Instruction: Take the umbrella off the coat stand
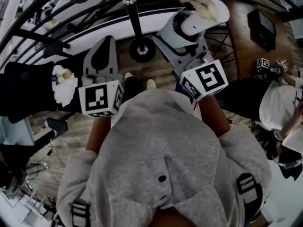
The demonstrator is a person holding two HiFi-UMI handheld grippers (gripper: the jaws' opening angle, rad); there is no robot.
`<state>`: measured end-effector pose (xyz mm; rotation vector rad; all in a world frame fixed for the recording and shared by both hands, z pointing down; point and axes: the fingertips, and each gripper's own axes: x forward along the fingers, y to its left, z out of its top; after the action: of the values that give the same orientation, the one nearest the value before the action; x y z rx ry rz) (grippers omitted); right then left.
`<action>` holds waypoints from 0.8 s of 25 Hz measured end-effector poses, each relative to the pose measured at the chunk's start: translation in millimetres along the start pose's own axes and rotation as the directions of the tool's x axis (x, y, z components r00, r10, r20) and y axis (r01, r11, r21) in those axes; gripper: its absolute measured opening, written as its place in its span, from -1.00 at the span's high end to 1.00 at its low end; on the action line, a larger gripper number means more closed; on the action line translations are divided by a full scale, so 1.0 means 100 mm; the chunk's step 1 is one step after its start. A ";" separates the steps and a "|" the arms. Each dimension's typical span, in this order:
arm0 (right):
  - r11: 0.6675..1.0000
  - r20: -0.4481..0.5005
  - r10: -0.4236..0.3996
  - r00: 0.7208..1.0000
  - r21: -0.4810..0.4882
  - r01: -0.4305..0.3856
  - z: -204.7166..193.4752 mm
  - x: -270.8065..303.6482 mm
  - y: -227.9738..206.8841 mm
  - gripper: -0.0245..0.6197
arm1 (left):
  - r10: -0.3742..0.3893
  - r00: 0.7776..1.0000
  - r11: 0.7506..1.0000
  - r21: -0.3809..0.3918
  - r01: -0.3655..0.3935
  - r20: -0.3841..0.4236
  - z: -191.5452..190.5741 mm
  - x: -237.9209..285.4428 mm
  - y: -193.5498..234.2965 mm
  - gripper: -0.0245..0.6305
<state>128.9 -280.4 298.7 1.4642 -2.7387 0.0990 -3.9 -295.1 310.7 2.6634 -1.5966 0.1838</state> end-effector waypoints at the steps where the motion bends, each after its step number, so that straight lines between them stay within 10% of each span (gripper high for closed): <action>1: 1.000 0.001 -0.001 1.000 -0.002 0.001 0.00 -0.01 0.02 0.02 | -0.003 1.000 1.000 0.000 0.003 0.000 0.00 -0.01 0.00 0.89; 20: 0.999 -0.006 -0.033 0.999 0.010 0.033 -0.06 -0.47 0.78 0.02 | -0.058 0.998 0.998 -0.014 0.058 0.006 -0.09 -0.85 -0.01 0.89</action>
<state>89.8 -198.0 298.5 1.5092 -2.7124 0.1165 -43.4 -219.7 310.1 2.6983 -1.5146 0.1626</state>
